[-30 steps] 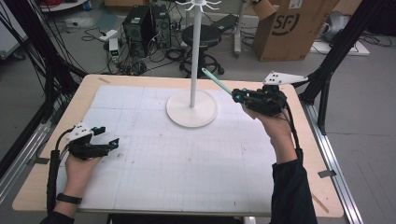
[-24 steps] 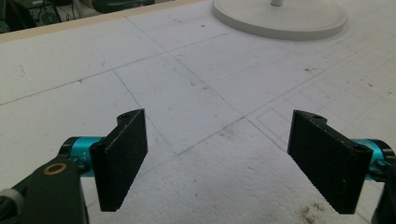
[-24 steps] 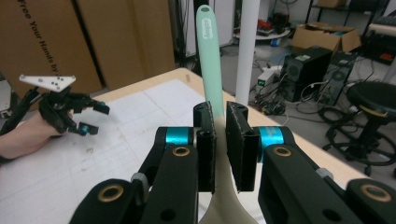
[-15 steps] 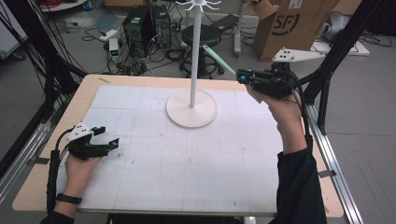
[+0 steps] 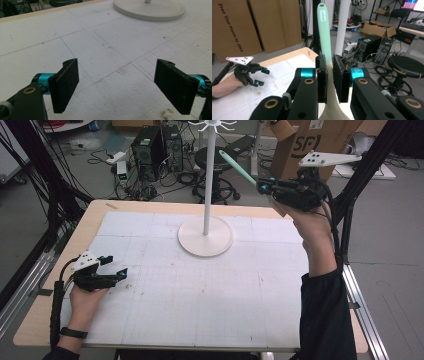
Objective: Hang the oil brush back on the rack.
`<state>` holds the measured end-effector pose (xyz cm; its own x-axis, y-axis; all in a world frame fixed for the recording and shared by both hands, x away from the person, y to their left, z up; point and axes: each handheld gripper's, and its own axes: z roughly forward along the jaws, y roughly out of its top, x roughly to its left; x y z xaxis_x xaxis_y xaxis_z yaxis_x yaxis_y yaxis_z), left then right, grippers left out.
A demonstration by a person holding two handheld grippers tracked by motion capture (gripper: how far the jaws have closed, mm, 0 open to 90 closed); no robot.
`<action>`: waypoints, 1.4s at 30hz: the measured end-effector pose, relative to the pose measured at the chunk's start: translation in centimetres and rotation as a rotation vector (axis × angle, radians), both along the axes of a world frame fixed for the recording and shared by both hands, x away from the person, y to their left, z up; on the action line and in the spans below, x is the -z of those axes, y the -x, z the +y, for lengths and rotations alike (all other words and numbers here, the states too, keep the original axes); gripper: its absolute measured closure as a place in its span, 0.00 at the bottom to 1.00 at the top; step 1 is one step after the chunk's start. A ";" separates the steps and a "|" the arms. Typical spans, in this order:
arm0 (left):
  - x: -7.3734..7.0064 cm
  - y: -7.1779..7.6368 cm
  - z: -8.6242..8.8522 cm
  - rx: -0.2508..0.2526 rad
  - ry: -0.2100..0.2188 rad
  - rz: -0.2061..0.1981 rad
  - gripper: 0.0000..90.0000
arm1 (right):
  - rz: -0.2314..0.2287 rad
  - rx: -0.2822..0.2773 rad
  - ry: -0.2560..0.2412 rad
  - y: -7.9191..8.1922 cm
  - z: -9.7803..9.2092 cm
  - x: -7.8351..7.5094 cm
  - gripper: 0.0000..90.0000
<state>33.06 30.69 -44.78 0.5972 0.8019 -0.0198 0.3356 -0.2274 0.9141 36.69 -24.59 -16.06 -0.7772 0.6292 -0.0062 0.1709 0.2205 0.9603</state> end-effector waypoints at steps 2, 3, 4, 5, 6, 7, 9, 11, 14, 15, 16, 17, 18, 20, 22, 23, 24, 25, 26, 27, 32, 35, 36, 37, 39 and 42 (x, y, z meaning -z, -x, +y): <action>0.0 0.0 0.0 0.001 0.000 -0.001 0.23 | -0.006 0.001 0.004 0.0 0.1 -0.5 0.92; 0.0 0.0 0.0 0.001 0.000 -0.001 0.23 | -0.005 0.003 0.006 0.0 0.2 -0.7 0.92; 0.0 0.0 0.0 0.001 0.000 -0.001 0.23 | -0.008 0.006 0.008 0.0 0.2 -1.0 0.92; 0.0 0.0 0.0 0.000 0.000 -0.002 0.23 | -0.012 0.008 0.006 -0.1 0.3 -1.2 0.92; 0.0 0.0 0.0 0.001 -0.001 -0.002 0.23 | -0.014 0.008 0.003 -0.1 0.3 -1.4 0.92; 0.0 0.0 0.0 0.000 0.000 -0.002 0.23 | -0.018 0.011 0.002 -0.1 0.4 -1.6 0.92; 0.0 0.0 0.0 0.001 0.000 -0.003 0.23 | -0.017 0.012 0.004 -0.2 0.6 -1.9 0.92; 0.0 0.0 0.0 0.001 0.000 -0.003 0.23 | -0.024 0.013 0.009 -0.3 0.7 -2.1 0.92; 0.0 0.0 0.0 0.001 0.000 -0.003 0.23 | -0.032 0.019 0.010 -0.3 0.9 -2.4 0.92; 0.0 0.0 0.0 0.001 -0.001 -0.003 0.23 | -0.032 0.016 0.009 -0.4 0.9 -2.5 0.92; 0.0 0.0 0.0 0.001 -0.001 -0.003 0.23 | -0.034 0.018 0.010 -0.4 1.0 -2.5 0.92; 0.0 0.0 0.0 0.002 -0.003 -0.003 0.23 | -0.032 0.021 0.012 -0.5 1.0 -2.6 0.92; 0.0 0.0 0.0 0.002 -0.004 -0.003 0.23 | -0.032 0.024 0.013 -0.5 1.1 -2.6 0.92; 0.0 0.0 0.0 0.003 -0.003 -0.003 0.23 | -0.035 0.023 0.009 -0.6 1.1 -2.7 0.92; 0.0 0.0 0.0 0.002 -0.003 -0.003 0.23 | -0.035 0.028 0.010 -0.7 1.2 -2.8 0.92; 0.0 0.0 0.0 0.003 -0.003 -0.003 0.23 | -0.037 0.027 0.012 -0.8 1.2 -2.8 0.92; 0.0 0.0 0.0 0.003 -0.003 -0.003 0.23 | -0.037 0.028 0.015 -0.8 1.2 -2.8 0.92; 0.0 0.0 0.0 0.003 -0.003 -0.003 0.23 | -0.033 0.029 0.013 -0.9 1.3 -2.8 0.92; 0.0 0.0 0.0 0.003 -0.002 -0.003 0.23 | -0.036 0.031 0.016 -0.9 1.3 -2.8 0.92; 0.0 0.0 0.0 0.003 -0.003 -0.003 0.23 | -0.037 0.030 0.018 -1.0 1.3 -2.9 0.92; 0.0 0.0 0.0 0.003 -0.003 -0.004 0.23 | -0.036 0.036 0.020 -1.0 1.5 -2.9 0.92; 0.0 0.0 0.0 0.003 -0.003 -0.004 0.23 | -0.040 0.039 0.026 -1.1 1.6 -2.9 0.92; 0.0 0.0 0.0 0.003 -0.003 -0.004 0.23 | -0.039 0.038 0.026 -1.2 1.6 -2.9 0.92; 0.0 0.0 0.0 0.003 -0.003 -0.004 0.23 | -0.036 0.040 0.026 -1.2 1.6 -2.9 0.92; 0.0 0.0 0.0 0.004 -0.005 -0.004 0.23 | -0.035 0.045 0.023 -1.2 1.6 -2.9 0.92; 0.0 0.0 0.0 0.003 -0.003 -0.004 0.23 | -0.038 0.045 0.023 -1.2 1.6 -2.9 0.92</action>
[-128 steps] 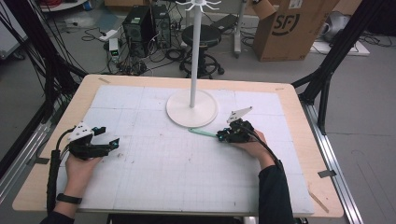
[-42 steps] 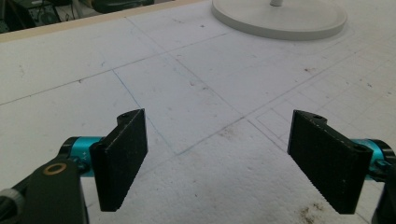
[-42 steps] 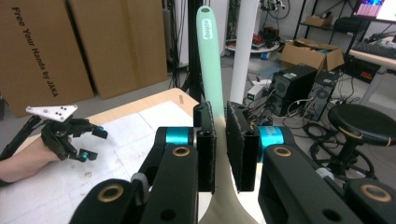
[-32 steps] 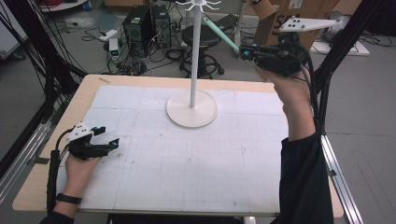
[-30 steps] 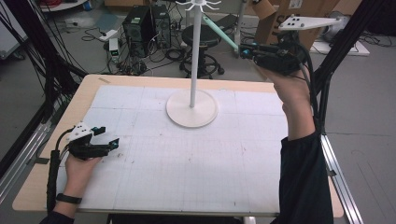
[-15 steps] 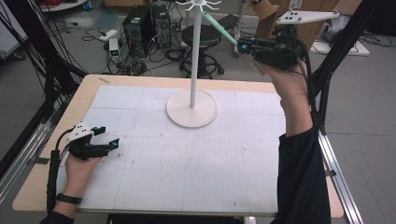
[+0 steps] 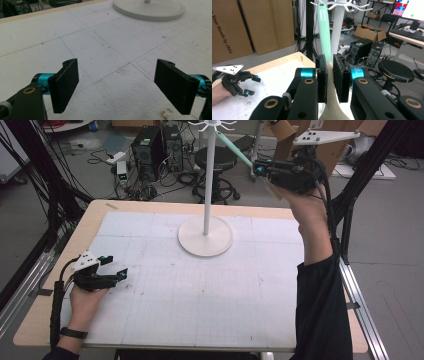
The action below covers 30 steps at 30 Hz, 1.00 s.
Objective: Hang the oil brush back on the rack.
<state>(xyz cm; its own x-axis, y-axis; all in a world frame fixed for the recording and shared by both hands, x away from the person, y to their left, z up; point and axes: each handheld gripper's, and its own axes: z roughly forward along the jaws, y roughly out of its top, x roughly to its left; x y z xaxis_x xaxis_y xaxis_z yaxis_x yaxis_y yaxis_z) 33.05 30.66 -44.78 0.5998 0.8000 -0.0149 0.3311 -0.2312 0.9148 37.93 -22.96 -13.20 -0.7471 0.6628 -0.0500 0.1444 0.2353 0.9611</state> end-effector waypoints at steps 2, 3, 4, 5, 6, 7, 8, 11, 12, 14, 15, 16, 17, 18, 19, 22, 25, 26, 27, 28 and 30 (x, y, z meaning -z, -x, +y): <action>0.0 0.0 0.0 0.001 -0.002 0.000 0.23 | -0.001 0.001 0.006 -0.1 0.0 0.0 0.92; 0.0 0.0 0.0 0.001 -0.001 0.000 0.23 | 0.003 0.005 0.005 -0.1 0.0 0.1 0.92; 0.0 0.0 0.0 0.000 -0.001 0.000 0.23 | 0.001 0.006 0.007 -0.1 0.1 0.1 0.92; 0.0 0.0 0.0 0.001 -0.001 0.001 0.23 | 0.004 0.008 0.008 -0.1 0.0 0.1 0.92; 0.0 0.0 0.0 0.001 -0.001 0.000 0.23 | 0.005 0.009 0.006 -0.2 0.1 0.1 0.92; 0.0 0.0 0.0 0.001 -0.002 0.000 0.23 | 0.007 0.011 0.007 -0.2 0.0 0.1 0.92; 0.0 0.0 0.0 0.000 0.000 0.000 0.23 | 0.008 0.010 0.007 -0.2 0.0 0.2 0.92; 0.0 0.0 0.0 0.001 -0.002 0.000 0.23 | 0.005 0.011 0.011 -0.2 0.0 0.2 0.92; 0.0 0.0 0.0 0.000 -0.002 0.000 0.23 | 0.007 0.013 0.010 -0.2 0.0 0.2 0.92; 0.0 0.0 0.0 0.000 -0.003 0.000 0.23 | 0.004 0.022 0.015 -0.2 -0.1 0.2 0.92; 0.0 0.0 0.0 0.000 -0.002 -0.001 0.23 | 0.006 0.025 0.013 -0.2 -0.2 0.2 0.92; 0.0 0.0 0.0 0.000 -0.003 0.000 0.23 | 0.008 0.027 0.013 -0.2 -0.3 0.2 0.92; 0.0 0.0 0.0 0.000 -0.003 0.000 0.23 | 0.008 0.028 0.013 -0.2 -0.3 0.2 0.92; 0.0 0.0 0.0 0.000 -0.002 0.000 0.23 | 0.008 0.027 0.011 -0.3 -0.3 0.2 0.92; 0.0 0.0 0.0 0.000 -0.003 0.000 0.23 | 0.011 0.030 0.011 -0.2 -0.3 0.2 0.92; 0.0 0.0 0.0 0.000 -0.004 -0.001 0.23 | 0.010 0.031 0.015 -0.3 -0.3 0.3 0.92; 0.0 0.0 0.0 0.000 -0.004 -0.001 0.23 | 0.011 0.030 0.020 -0.3 -0.1 0.4 0.92; 0.0 0.0 0.0 0.000 -0.004 -0.001 0.23 | 0.011 0.030 0.019 -0.3 -0.1 0.4 0.92; 0.0 0.0 0.0 0.000 -0.004 -0.001 0.23 | 0.011 0.029 0.024 -0.4 0.0 0.4 0.92; 0.0 0.0 0.0 0.001 -0.004 -0.001 0.23 | 0.012 0.032 0.024 -0.4 0.0 0.4 0.92; 0.0 0.0 0.0 0.001 -0.004 -0.001 0.23 | 0.014 0.038 0.027 -0.5 0.0 0.5 0.92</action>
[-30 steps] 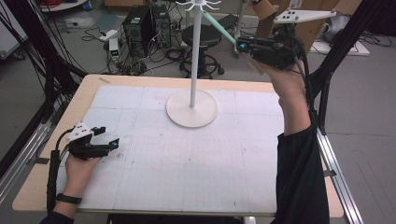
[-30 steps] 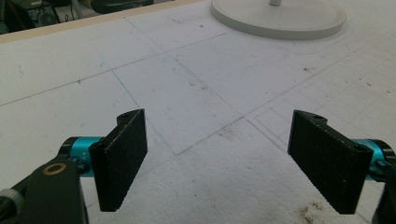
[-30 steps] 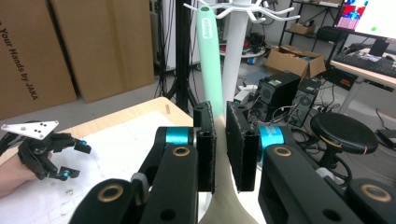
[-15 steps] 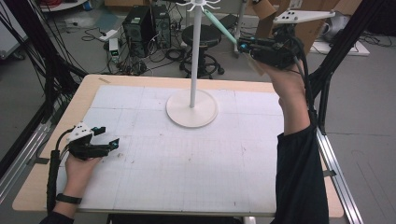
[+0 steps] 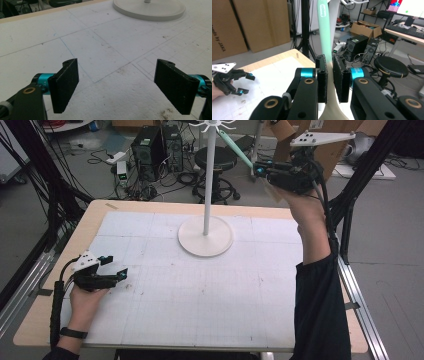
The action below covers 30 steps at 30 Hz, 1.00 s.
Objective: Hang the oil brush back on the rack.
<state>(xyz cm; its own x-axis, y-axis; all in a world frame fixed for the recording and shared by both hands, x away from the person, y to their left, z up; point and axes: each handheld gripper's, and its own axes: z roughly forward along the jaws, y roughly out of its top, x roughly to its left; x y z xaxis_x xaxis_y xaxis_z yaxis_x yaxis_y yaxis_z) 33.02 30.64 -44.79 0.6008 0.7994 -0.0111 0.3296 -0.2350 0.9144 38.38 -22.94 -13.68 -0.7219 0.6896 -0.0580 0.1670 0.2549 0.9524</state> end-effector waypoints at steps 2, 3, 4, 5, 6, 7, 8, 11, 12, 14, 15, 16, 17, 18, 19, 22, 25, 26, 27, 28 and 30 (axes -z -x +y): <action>0.0 0.0 0.0 0.000 0.000 0.000 0.23 | 0.000 0.002 0.001 -0.1 -0.1 0.1 0.92; 0.0 0.0 0.0 0.000 0.000 0.000 0.23 | 0.003 0.005 -0.002 -0.1 -0.1 0.1 0.92; 0.0 0.0 0.0 0.000 0.000 0.000 0.23 | 0.004 0.011 -0.001 -0.1 -0.2 0.1 0.92; 0.0 0.0 0.0 0.000 0.000 0.000 0.23 | 0.004 0.014 -0.002 -0.2 -0.3 0.1 0.92; 0.0 0.0 0.0 0.000 -0.001 -0.001 0.23 | 0.006 0.018 -0.003 -0.2 -0.3 0.1 0.92; 0.0 0.0 0.0 -0.001 -0.001 -0.001 0.23 | 0.004 0.020 -0.005 -0.2 -0.3 0.1 0.92; 0.0 0.0 0.0 0.000 -0.001 0.000 0.23 | 0.004 0.018 -0.007 -0.2 -0.3 0.1 0.92; 0.0 0.0 0.0 -0.001 -0.002 -0.001 0.23 | 0.004 0.016 0.000 -0.3 -0.2 0.2 0.92; 0.0 0.0 0.0 -0.001 -0.003 -0.001 0.23 | 0.009 0.016 -0.002 -0.3 -0.2 0.2 0.92; 0.0 0.0 0.0 0.000 -0.002 -0.001 0.23 | 0.007 0.018 0.003 -0.4 0.0 0.3 0.92; 0.0 0.0 0.0 -0.001 -0.001 -0.001 0.23 | 0.012 0.018 0.003 -0.5 0.1 0.3 0.92; 0.0 0.0 0.0 0.000 0.000 -0.001 0.23 | 0.013 0.015 0.007 -0.6 0.1 0.4 0.92; 0.0 0.0 0.0 -0.001 0.000 -0.001 0.23 | 0.014 0.019 0.006 -0.7 0.3 0.5 0.92; 0.0 0.0 0.0 0.000 0.000 0.000 0.23 | 0.016 0.017 0.009 -0.7 0.3 0.5 0.92; 0.0 0.0 0.0 0.000 0.000 0.000 0.23 | 0.017 0.017 0.010 -0.8 0.4 0.6 0.92; 0.0 0.0 0.0 0.000 0.000 -0.003 0.23 | 0.025 0.021 0.011 -1.1 0.7 0.8 0.92; 0.0 0.0 0.0 -0.001 0.003 -0.003 0.23 | 0.025 0.018 0.031 -1.5 1.1 1.2 0.89; 0.0 0.0 0.0 -0.001 0.003 -0.003 0.23 | 0.024 0.022 0.035 -1.5 1.2 1.4 0.83; 0.0 0.0 0.0 -0.001 0.003 -0.002 0.23 | 0.022 0.031 0.028 -1.5 1.3 1.5 0.77; 0.0 0.0 0.0 -0.001 0.004 -0.002 0.23 | 0.021 0.028 0.022 -1.5 1.3 1.7 0.73; 0.0 0.0 0.0 -0.001 0.005 -0.002 0.23 | 0.018 0.017 0.012 -1.5 1.1 2.0 0.65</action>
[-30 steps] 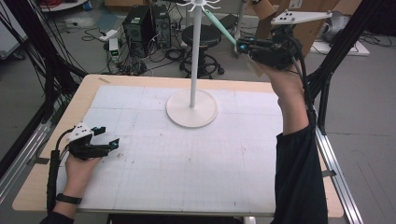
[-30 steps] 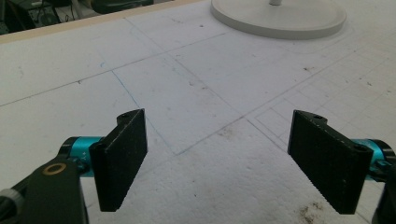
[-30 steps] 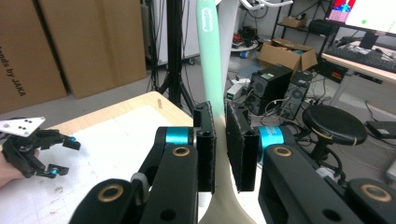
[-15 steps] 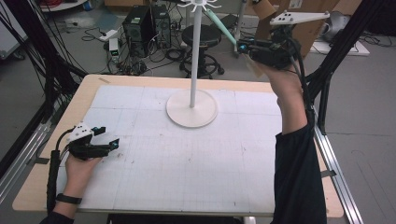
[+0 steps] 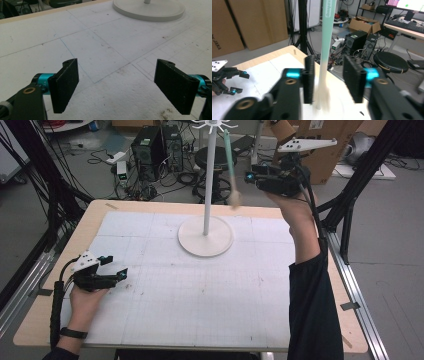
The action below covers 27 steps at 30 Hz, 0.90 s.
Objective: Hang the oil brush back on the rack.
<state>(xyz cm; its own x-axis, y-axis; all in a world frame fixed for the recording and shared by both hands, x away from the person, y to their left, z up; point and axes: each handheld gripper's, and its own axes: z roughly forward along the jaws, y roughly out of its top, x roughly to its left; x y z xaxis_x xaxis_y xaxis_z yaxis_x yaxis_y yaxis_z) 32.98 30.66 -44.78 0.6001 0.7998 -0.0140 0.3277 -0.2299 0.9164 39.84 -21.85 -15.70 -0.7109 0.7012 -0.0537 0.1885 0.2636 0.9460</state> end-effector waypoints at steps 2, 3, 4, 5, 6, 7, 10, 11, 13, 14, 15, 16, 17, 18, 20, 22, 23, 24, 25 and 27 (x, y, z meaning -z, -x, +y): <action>0.0 0.0 0.0 0.000 0.001 0.000 0.23 | 0.001 -0.009 -0.012 0.2 -0.4 0.5 0.59; 0.0 0.0 0.0 0.000 0.001 0.000 0.23 | 0.005 -0.016 -0.017 0.3 -0.6 0.9 0.55; 0.0 0.0 0.0 0.000 0.001 0.001 0.23 | 0.006 -0.023 -0.017 0.4 -0.9 1.3 0.51; 0.0 0.0 0.0 0.000 0.002 0.001 0.23 | 0.006 -0.023 -0.019 0.7 -1.1 1.7 0.48; 0.0 0.0 0.0 0.000 0.005 0.001 0.23 | 0.000 -0.027 -0.022 0.9 -1.4 2.2 0.44; 0.0 0.0 0.0 0.001 0.005 0.002 0.23 | 0.000 -0.028 -0.022 1.3 -1.7 2.8 0.41; 0.0 0.0 0.1 -0.001 0.005 0.001 0.23 | -0.007 -0.048 -0.028 2.3 -2.7 4.9 0.37; 0.0 0.0 0.1 0.000 0.006 0.003 0.23 | -0.002 -0.049 -0.030 2.6 -3.1 5.7 0.35; 0.0 0.0 0.1 -0.002 0.008 0.005 0.23 | -0.002 -0.053 -0.032 3.2 -3.9 7.3 0.34; 0.0 0.0 0.1 -0.004 0.009 0.003 0.23 | 0.001 -0.055 -0.040 3.6 -4.3 8.2 0.33; 0.0 0.0 0.1 -0.001 0.009 0.004 0.23 | 0.002 -0.058 -0.050 3.9 -4.7 9.1 0.32; 0.0 0.0 0.1 -0.002 0.009 0.002 0.23 | 0.001 -0.058 -0.059 4.2 -5.1 10.0 0.32; 0.0 0.0 0.2 0.000 0.011 0.005 0.23 | 0.006 -0.060 -0.063 4.5 -5.5 10.9 0.31; 0.0 0.0 0.2 0.000 0.013 0.006 0.23 | 0.009 -0.061 -0.068 4.7 -5.9 11.8 0.30; 0.0 -0.1 0.2 -0.001 0.018 0.005 0.23 | 0.019 -0.057 -0.073 5.2 -6.5 13.6 0.29; 0.0 0.0 0.3 -0.001 0.022 0.006 0.23 | 0.030 -0.053 -0.083 5.6 -7.1 15.3 0.28; 0.0 -0.1 0.3 0.000 0.023 0.006 0.23 | 0.035 -0.051 -0.089 5.8 -7.3 16.1 0.27; 0.0 -0.1 0.3 -0.001 0.025 0.006 0.23 | 0.039 -0.050 -0.092 5.9 -7.4 16.8 0.27; 0.0 -0.1 0.3 -0.001 0.025 0.007 0.23 | 0.049 -0.048 -0.089 6.1 -7.6 17.5 0.25; 0.0 -0.1 0.3 -0.003 0.029 0.009 0.22 | 0.059 -0.045 -0.084 6.5 -7.7 18.8 0.24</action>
